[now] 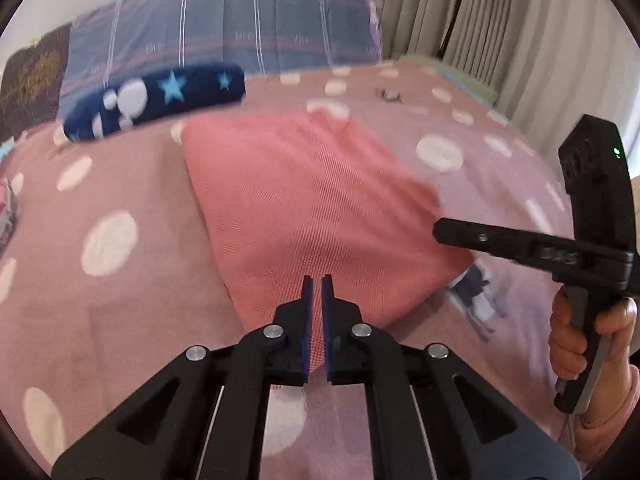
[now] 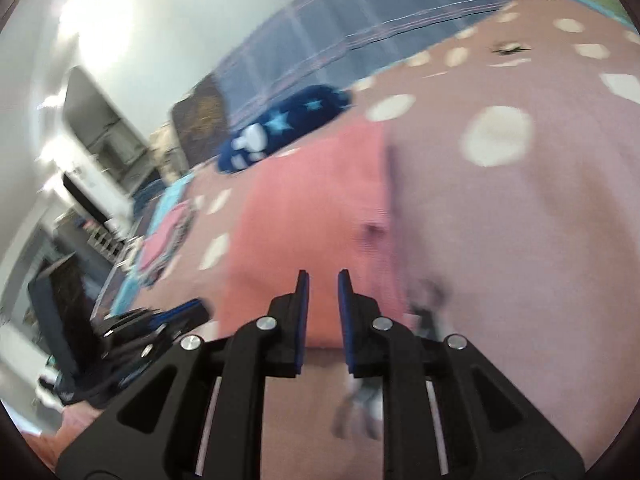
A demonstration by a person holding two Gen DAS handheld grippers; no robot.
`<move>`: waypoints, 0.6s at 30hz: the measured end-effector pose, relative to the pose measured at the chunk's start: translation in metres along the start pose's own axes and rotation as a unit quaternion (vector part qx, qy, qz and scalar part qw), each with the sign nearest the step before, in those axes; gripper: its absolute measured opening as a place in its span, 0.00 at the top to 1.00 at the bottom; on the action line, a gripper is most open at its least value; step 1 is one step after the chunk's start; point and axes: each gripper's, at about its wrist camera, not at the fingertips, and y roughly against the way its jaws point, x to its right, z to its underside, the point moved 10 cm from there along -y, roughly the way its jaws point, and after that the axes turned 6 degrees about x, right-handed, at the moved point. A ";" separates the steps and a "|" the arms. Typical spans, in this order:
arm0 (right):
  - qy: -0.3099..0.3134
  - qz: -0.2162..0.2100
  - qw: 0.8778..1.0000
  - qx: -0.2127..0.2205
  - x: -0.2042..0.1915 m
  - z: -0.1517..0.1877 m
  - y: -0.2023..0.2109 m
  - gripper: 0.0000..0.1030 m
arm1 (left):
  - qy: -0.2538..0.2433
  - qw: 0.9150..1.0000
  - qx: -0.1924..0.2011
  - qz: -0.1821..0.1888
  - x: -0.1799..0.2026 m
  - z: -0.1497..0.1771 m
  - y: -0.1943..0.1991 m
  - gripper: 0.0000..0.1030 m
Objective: Fold small clothes
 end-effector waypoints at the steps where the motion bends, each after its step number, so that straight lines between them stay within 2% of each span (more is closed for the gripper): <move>1: 0.006 0.029 0.999 -0.015 0.008 0.005 -0.013 0.84 | -0.002 0.999 -0.031 -0.018 -0.006 0.016 -0.015 0.94; 2: 0.006 0.071 0.997 -0.032 0.022 0.011 -0.023 0.84 | -0.001 0.999 -0.033 -0.021 -0.008 0.023 -0.019 0.94; 3: 0.005 0.098 0.994 -0.044 0.034 0.016 -0.027 0.93 | 0.000 1.000 -0.018 -0.018 -0.007 0.024 -0.017 0.94; 4: 0.001 0.105 0.993 -0.045 0.044 0.021 -0.031 1.00 | 0.001 1.000 -0.014 -0.012 -0.006 0.025 -0.013 0.94; 6: -0.001 0.093 0.995 -0.041 0.042 0.020 -0.030 1.00 | 0.010 1.000 -0.015 -0.004 -0.006 0.026 -0.010 0.94; 9: 0.019 0.104 0.993 -0.043 0.039 0.017 -0.023 1.00 | 0.021 1.000 -0.013 0.003 -0.008 0.027 -0.009 0.94; 11: 0.048 0.096 0.994 -0.031 0.024 0.006 -0.024 0.94 | 0.022 1.000 -0.012 0.005 -0.005 0.026 -0.007 0.93; 15: 0.091 0.071 0.993 -0.024 -0.006 -0.015 -0.036 0.94 | 0.008 1.000 -0.011 0.011 -0.001 0.028 -0.004 0.92; 16: 0.097 0.075 0.992 -0.024 -0.007 -0.019 -0.038 0.94 | 0.013 1.000 -0.012 0.017 -0.003 0.029 -0.004 0.91; 18: 0.103 0.109 0.988 -0.032 0.004 -0.026 -0.050 0.94 | 0.028 0.999 -0.012 0.029 -0.006 0.030 -0.004 0.91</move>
